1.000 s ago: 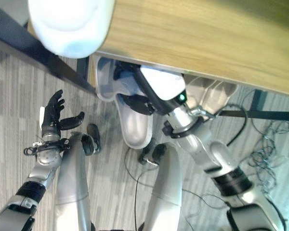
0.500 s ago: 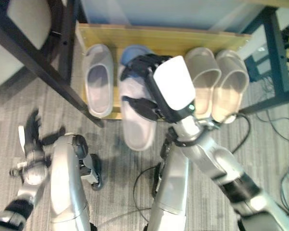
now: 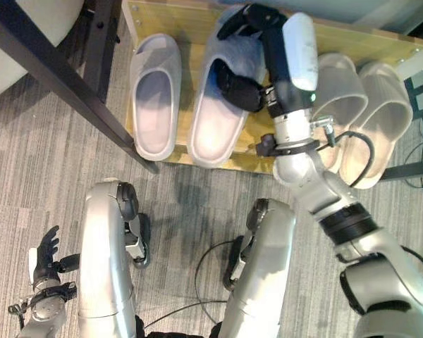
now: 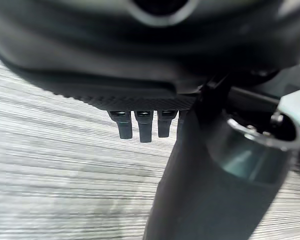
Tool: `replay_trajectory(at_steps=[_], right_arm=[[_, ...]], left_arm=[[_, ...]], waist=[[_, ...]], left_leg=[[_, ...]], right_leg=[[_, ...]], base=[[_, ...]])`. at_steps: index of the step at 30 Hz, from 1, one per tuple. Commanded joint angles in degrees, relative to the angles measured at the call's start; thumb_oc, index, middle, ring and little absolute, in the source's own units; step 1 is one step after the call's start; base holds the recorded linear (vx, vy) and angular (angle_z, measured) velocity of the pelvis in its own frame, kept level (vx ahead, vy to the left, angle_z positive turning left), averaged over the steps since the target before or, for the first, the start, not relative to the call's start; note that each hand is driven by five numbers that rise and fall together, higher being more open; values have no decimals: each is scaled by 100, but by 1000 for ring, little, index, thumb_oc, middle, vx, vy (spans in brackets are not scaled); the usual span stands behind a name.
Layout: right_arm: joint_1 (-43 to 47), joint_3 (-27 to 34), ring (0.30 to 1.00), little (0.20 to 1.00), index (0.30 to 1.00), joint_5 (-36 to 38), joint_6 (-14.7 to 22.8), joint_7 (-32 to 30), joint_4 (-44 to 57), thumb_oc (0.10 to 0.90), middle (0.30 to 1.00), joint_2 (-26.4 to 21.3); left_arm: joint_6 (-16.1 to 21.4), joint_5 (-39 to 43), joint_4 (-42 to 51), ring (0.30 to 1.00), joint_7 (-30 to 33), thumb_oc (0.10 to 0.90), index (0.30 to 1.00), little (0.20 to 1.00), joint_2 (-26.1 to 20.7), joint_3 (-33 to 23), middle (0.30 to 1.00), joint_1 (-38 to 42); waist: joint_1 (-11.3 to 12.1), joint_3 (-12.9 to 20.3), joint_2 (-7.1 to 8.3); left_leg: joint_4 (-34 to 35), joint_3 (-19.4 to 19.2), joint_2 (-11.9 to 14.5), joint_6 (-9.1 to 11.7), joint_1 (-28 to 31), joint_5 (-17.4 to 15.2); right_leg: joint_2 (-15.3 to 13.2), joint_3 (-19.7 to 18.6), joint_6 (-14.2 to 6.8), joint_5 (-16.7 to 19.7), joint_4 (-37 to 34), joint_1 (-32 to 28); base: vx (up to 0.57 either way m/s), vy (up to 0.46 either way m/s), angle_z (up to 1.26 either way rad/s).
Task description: Arrange the slippers neatly on the shoe rack.
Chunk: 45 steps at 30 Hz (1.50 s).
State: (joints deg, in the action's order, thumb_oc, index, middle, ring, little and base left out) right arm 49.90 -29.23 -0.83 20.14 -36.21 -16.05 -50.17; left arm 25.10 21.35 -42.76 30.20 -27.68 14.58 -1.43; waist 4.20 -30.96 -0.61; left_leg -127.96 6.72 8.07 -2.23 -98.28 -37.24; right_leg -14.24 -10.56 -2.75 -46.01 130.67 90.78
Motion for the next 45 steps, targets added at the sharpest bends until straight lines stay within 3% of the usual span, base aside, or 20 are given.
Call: replay_trajectory(at_steps=[1, 4, 8, 15, 22, 34, 35, 36, 42, 45], right_arm=[[1179, 139, 300, 300, 300, 656, 587, 144, 193, 400, 300, -266], [1252, -54, 300, 300, 300, 1587, 716, 779, -257, 400, 300, -242], [1499, -487, 300, 300, 300, 2065, 738, 1264, -538, 400, 300, -296], [1810, -818, 300, 300, 300, 2070, 718, 1352, -805, 400, 300, -285], [2650, -1569, 300, 300, 300, 1436, 612, 1210, -1191, 400, 300, -498], [2799, -1700, 300, 300, 300, 1544, 573, 1368, -1522, 400, 300, -544], [2839, -1724, 547, 547, 547, 1703, 527, 1479, -1728, 565, 547, -438], [2841, -1725, 900, 900, 900, 1705, 528, 1481, -1730, 800, 900, -437], [2915, -1771, 900, 900, 900, 1855, 485, 1577, -1978, 800, 900, -373], [2804, -1695, 900, 900, 900, 1848, 445, 1614, -1908, 800, 900, -307]], left_arm=[[317, 154, -219, 900, -39, 800, 900, 900, -31, 205, 900, 2], [291, 211, -484, 900, -162, 800, 900, 900, 26, 250, 900, 47], [218, 316, -836, 900, -396, 800, 900, 900, 82, 329, 900, 110], [216, 213, -1019, 900, -363, 800, 900, 900, 55, 375, 900, 135], [206, 47, -1179, 900, -423, 800, 900, 900, -6, 440, 900, 175], [133, -87, -1430, 900, -546, 800, 900, 900, 3, 555, 900, 215], [125, -62, -1443, 900, -633, 800, 900, 900, -22, 602, 900, 230], [125, -61, -1443, 900, -634, 800, 900, 900, -22, 601, 900, 230], [73, -161, -1522, 900, -606, 800, 900, 900, -50, 640, 900, 312], [28, -115, -1572, 900, -819, 800, 900, 900, -75, 630, 900, 305]], waist=[[236, 117, -293], [242, 117, -273], [257, 117, -225], [264, 117, -263], [315, 117, -263], [354, 117, -215], [363, 117, -202], [363, 117, -201], [375, 117, -202], [353, 117, -133]], left_leg=[[127, 900, -145, -377, 833, -861], [146, 879, -165, -344, 833, -853], [170, 860, -142, -315, 833, -842], [150, 892, -153, -303, 833, -841], [238, 881, -141, -263, 833, -811], [272, 850, -136, -236, 833, -814], [262, 851, -125, -223, 833, -822], [262, 851, -125, -223, 833, -822], [297, 849, -127, -208, 833, -804], [302, 842, -112, -206, 833, -801]], right_leg=[[99, -340, 1005, -39, -47, -82], [94, -397, 1022, -40, -23, -82], [111, -460, 1056, -19, -33, -82], [114, -475, 1067, -11, -12, -82], [100, -528, 1055, 43, -68, -82], [63, -537, 1043, 93, -125, -82], [71, -547, 1041, 100, -127, -82], [71, -547, 1041, 100, -127, -82], [74, -548, 1056, 101, -152, -82], [76, -534, 1048, 134, -183, -82]], base=[[0, 0, 0], [0, 0, 0], [0, 0, 0], [0, 0, 0], [0, 0, 0], [0, 0, 0], [0, 0, 0], [0, 0, 0], [0, 0, 0], [0, 0, 0]])
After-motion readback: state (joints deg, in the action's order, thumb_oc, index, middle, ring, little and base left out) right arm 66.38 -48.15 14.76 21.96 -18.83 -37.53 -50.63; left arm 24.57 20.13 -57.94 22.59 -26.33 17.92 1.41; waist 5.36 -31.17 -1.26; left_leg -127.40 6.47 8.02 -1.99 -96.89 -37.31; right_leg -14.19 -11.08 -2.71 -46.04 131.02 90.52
